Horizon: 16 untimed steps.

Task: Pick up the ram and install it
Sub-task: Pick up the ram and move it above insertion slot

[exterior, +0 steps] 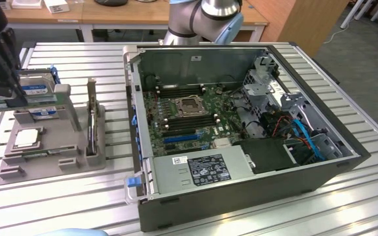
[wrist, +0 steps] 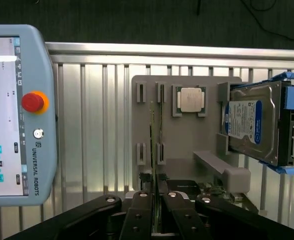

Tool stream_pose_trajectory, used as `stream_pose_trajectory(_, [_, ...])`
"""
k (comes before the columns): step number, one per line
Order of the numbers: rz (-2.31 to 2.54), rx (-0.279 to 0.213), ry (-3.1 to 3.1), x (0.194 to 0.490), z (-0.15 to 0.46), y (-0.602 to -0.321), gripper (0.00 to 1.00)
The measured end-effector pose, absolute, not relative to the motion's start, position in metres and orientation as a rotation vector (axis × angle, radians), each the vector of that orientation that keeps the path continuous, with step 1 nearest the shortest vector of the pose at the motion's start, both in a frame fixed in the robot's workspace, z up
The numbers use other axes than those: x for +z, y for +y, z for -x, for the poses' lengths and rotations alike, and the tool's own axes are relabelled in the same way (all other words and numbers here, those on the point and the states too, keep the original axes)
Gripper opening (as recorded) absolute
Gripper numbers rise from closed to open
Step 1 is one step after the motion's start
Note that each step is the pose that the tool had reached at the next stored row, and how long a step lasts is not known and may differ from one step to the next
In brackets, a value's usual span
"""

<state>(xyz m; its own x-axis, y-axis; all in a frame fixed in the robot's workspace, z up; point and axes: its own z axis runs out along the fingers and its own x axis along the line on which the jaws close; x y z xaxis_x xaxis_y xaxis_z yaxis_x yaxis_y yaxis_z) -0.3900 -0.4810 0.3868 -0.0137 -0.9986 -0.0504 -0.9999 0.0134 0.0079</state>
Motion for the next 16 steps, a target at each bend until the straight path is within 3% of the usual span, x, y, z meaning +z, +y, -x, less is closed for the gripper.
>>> stream_pose_trajectory(16, [2.138,0.063,2.258,0.387,0.378,-0.481,0.14])
